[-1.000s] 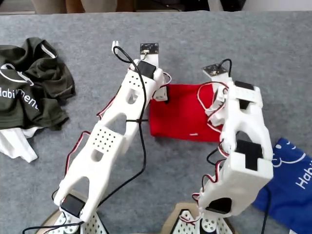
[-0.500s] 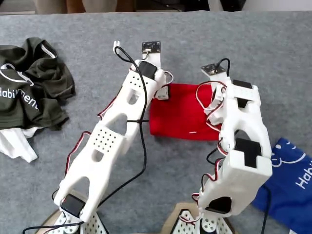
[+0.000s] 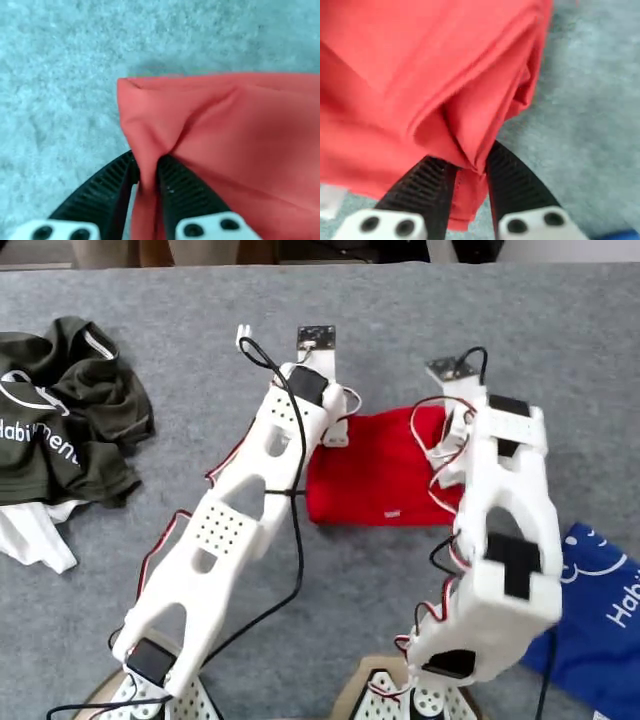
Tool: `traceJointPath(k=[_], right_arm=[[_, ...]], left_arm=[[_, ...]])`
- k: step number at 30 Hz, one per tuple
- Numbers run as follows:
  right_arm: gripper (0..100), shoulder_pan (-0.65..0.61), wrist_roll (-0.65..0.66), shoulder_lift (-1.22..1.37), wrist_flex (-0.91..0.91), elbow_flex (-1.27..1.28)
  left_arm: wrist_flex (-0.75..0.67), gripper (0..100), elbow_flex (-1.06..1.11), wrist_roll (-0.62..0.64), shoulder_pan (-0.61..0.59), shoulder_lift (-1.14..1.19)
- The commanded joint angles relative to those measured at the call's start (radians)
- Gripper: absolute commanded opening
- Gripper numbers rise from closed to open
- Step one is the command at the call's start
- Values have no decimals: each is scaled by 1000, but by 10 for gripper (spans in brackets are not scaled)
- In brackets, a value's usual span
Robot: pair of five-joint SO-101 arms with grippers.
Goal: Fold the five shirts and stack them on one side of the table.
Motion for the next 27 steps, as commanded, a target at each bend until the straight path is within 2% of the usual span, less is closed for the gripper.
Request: traceJointPath(k=[1,4,9,15,22,27], right_arm=[[5,27,-11,-203,32,-15],[5,48,-54,-349,49,15],[5,107,-54,-541,149,24],[5,226,-26,-630,227,22],[5,515,87,-682,245,22],[5,750,173,-699,245,22]], left_arm=[[60,18,-158,0,49,-21],[64,18,-157,26,80,-53],[64,18,-147,41,87,-145],[64,18,-147,80,184,-252],[21,18,-146,173,373,-340],[-150,18,-138,213,463,-338]])
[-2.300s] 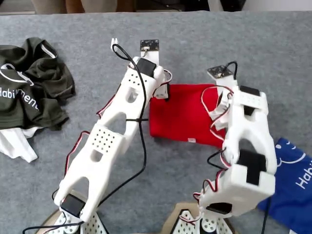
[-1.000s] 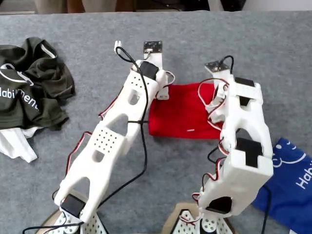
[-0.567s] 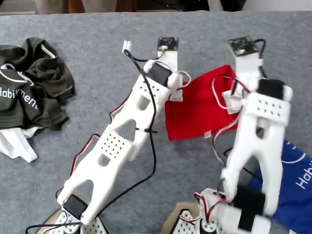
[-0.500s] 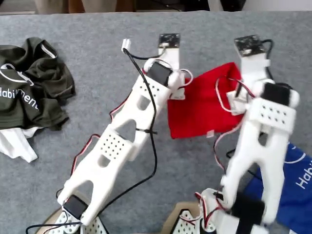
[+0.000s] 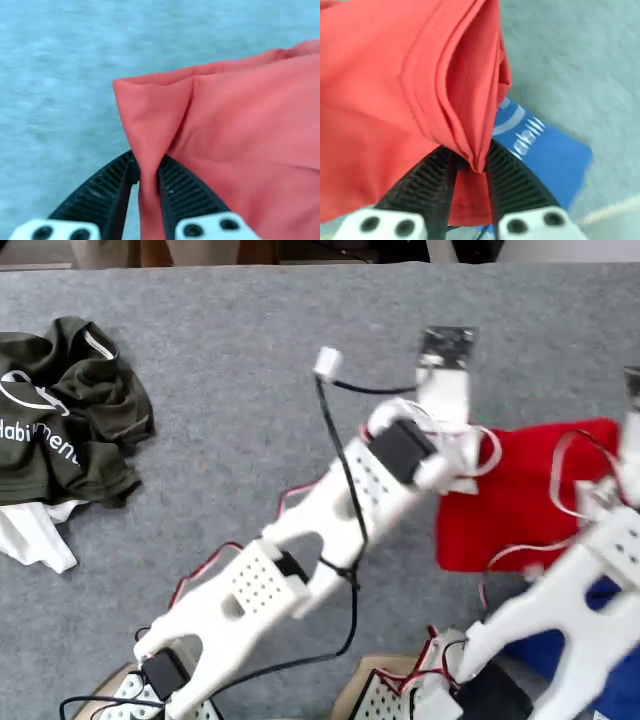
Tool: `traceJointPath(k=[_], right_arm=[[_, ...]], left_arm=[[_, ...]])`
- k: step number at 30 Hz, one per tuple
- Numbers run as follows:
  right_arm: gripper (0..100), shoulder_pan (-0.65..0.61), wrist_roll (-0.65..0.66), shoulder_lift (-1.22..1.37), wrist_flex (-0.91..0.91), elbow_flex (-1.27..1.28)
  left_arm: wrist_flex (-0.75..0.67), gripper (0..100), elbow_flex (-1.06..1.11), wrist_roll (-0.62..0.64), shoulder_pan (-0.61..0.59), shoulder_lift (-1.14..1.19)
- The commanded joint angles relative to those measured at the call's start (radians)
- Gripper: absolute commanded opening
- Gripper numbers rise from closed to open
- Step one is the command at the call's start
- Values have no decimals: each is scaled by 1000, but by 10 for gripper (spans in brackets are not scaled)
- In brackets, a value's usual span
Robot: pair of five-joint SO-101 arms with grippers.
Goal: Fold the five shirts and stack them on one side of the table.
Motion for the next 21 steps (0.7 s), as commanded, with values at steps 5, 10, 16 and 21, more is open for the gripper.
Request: traceJointPath(k=[5,10,16,21], right_arm=[[5,348,86,-38,2,-5],[5,486,150,-36,-14,-2],[5,587,196,-36,-121,82],[5,625,221,-35,-137,108]], left_arm=[[-328,18,120,28,104,-51],[-479,18,253,28,167,-51],[-614,18,333,60,224,-51],[-683,18,411,63,249,-50]])
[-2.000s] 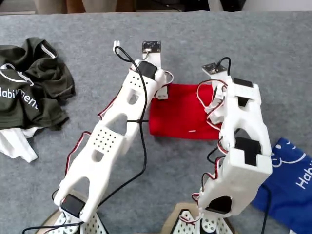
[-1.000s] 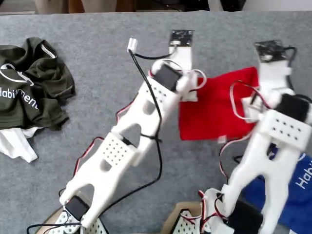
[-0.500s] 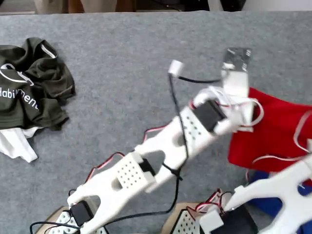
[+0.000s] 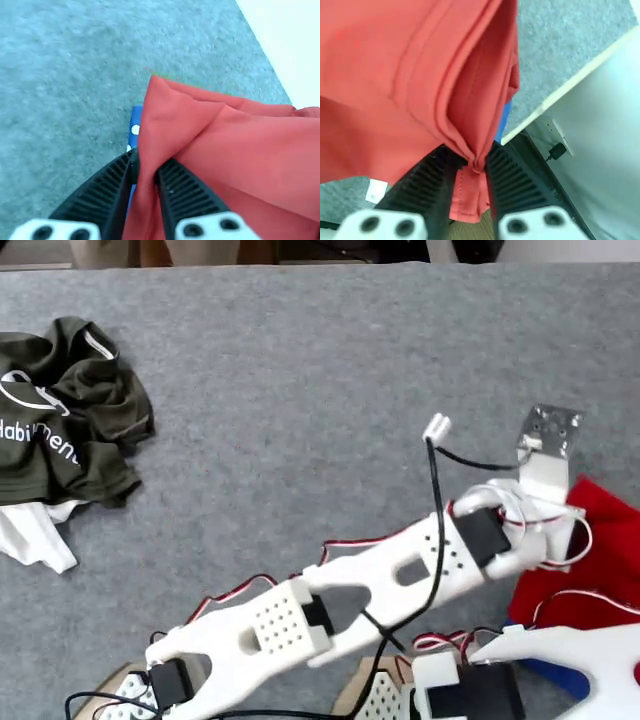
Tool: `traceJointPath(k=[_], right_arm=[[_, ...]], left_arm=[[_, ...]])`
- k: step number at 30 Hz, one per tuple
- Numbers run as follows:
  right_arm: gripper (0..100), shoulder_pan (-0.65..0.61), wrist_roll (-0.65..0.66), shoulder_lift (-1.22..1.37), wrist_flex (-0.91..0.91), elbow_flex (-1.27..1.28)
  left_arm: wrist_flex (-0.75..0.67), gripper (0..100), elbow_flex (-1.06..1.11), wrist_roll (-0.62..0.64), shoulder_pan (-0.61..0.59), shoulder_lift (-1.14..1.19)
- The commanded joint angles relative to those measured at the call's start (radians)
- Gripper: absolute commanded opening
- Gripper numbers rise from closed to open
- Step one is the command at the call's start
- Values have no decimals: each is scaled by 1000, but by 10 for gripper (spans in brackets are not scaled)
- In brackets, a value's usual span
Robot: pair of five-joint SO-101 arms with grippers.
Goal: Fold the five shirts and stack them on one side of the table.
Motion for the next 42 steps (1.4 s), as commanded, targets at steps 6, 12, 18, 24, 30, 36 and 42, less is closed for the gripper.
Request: traceJointPath(k=[6,12,18,24,30,36,42], right_arm=[[9,30,14,-36,-81,35],[168,22,8,-42,-75,28],[418,28,32,-42,-74,12],[422,24,32,-42,-74,7],[260,-58,26,-114,-29,8],[30,-334,-52,-220,98,10],[66,-714,-180,-219,227,13]], left_arm=[[-49,18,28,8,2,-50],[-11,135,26,9,12,-61],[40,171,-11,55,28,-54],[49,169,-32,51,-20,-61],[201,167,-132,-9,-172,-61],[489,167,-310,-161,-384,-61],[741,167,-442,-368,-677,-61]])
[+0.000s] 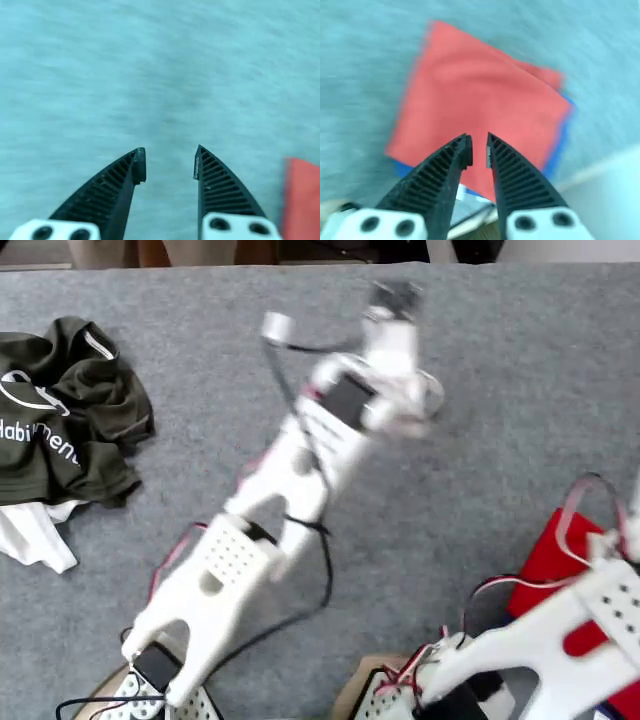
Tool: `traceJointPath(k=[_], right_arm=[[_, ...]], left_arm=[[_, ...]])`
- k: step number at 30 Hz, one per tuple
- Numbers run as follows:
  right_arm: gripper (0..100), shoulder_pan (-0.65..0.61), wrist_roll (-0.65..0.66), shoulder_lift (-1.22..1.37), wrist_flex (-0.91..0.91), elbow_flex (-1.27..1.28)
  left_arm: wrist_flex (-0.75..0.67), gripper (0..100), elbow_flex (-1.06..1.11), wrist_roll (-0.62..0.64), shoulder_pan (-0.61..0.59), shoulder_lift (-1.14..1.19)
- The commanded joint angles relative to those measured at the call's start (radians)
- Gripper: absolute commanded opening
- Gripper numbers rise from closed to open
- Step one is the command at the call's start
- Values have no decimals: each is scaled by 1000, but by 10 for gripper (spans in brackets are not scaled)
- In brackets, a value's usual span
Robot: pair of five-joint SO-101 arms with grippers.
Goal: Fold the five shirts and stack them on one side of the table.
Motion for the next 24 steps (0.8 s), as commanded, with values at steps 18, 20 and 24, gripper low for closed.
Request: traceJointPath(k=[18,20,24], right_arm=[[69,-710,-285,390,51,-188],[69,-727,-285,403,51,-191],[68,-739,-285,409,51,-191]], left_arm=[[104,118,40,-288,-1074,-50],[104,118,40,-341,-1115,-48],[103,114,86,-465,-1151,-13]])
